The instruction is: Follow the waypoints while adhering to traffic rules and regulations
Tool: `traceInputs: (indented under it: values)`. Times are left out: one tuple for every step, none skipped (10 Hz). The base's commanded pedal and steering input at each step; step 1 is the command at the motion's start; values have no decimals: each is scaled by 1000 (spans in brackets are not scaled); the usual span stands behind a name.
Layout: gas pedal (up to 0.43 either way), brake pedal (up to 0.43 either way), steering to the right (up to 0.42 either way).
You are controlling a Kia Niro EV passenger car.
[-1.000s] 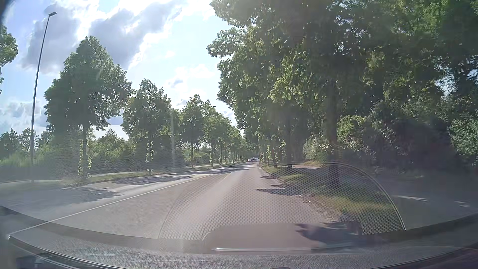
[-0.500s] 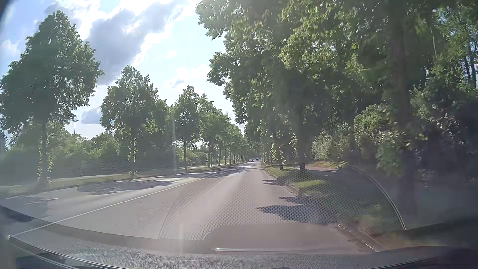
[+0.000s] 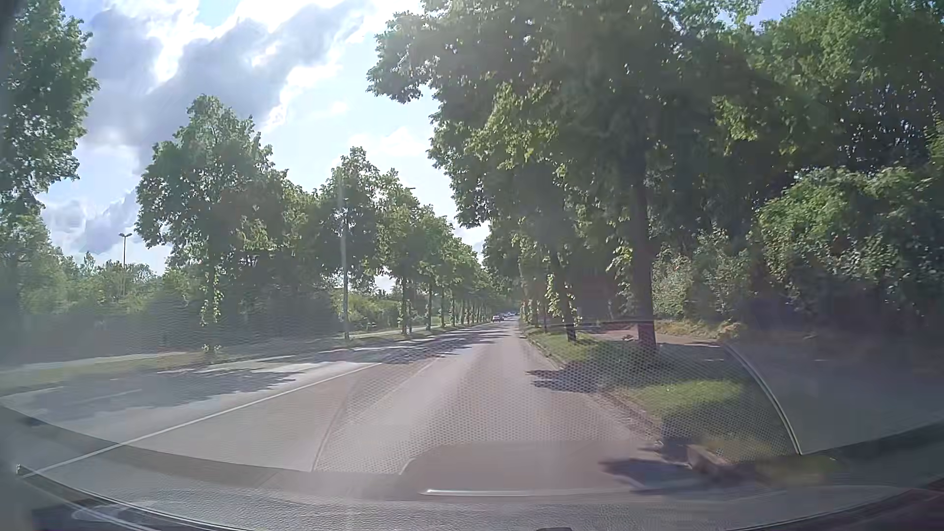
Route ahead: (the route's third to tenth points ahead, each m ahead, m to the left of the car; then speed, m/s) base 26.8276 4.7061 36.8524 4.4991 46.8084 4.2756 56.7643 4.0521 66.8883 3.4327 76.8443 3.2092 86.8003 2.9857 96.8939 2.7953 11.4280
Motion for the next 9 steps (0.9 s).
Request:
traceInputs:
  values:
    - [299,18,-9]
    - [299,18,-9]
    - [287,12,-10]
    - [287,12,-9]
    - [280,12,-9]
    - [280,18,-9]
    - [280,12,-7]
    - [280,18,-5]
    - [268,12,-5]
